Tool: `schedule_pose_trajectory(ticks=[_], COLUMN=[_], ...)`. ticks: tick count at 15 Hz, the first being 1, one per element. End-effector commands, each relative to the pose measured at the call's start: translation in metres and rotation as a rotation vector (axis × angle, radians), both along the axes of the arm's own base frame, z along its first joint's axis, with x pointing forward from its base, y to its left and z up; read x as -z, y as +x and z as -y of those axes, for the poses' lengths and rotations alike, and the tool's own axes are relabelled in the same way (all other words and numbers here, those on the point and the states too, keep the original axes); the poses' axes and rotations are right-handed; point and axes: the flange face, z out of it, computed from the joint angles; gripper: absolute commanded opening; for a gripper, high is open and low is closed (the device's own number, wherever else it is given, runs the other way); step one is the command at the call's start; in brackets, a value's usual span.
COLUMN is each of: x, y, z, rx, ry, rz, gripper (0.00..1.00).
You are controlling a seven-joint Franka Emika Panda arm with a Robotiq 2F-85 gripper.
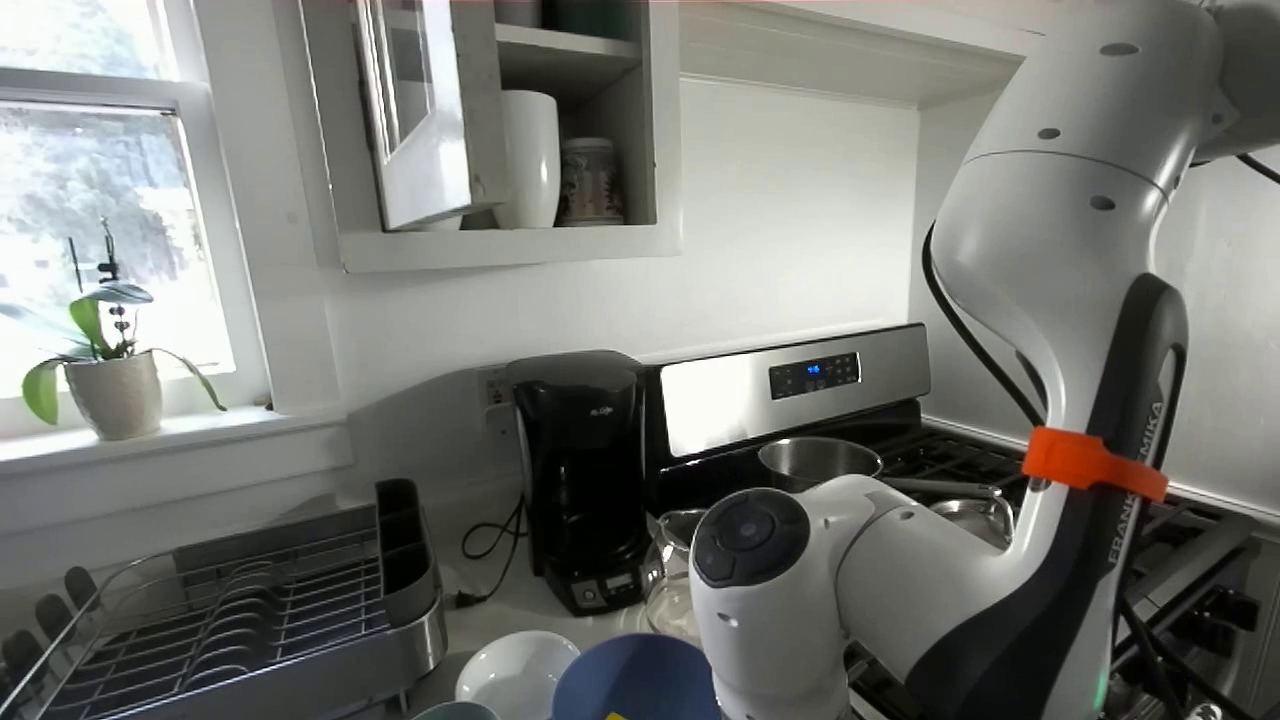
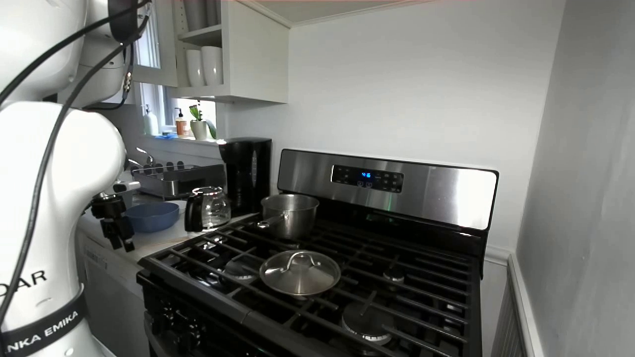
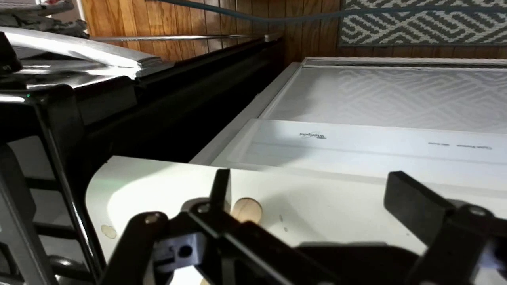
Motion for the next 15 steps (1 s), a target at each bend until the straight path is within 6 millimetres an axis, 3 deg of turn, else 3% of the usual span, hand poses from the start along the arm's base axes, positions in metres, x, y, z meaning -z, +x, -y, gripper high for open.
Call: schedule_pose_trajectory(ticks=[1,10,15], x=[0.008,-0.002,-0.016], y=[0.008,0.012,0.016], z=[-0.010,0.003,0.030], rx=[-0.031,-0.023,0.022], ry=[-0.030,-0.005,0.168], rz=[0.042,0.032,-0.020], gripper=[1.00,1.00,1.00])
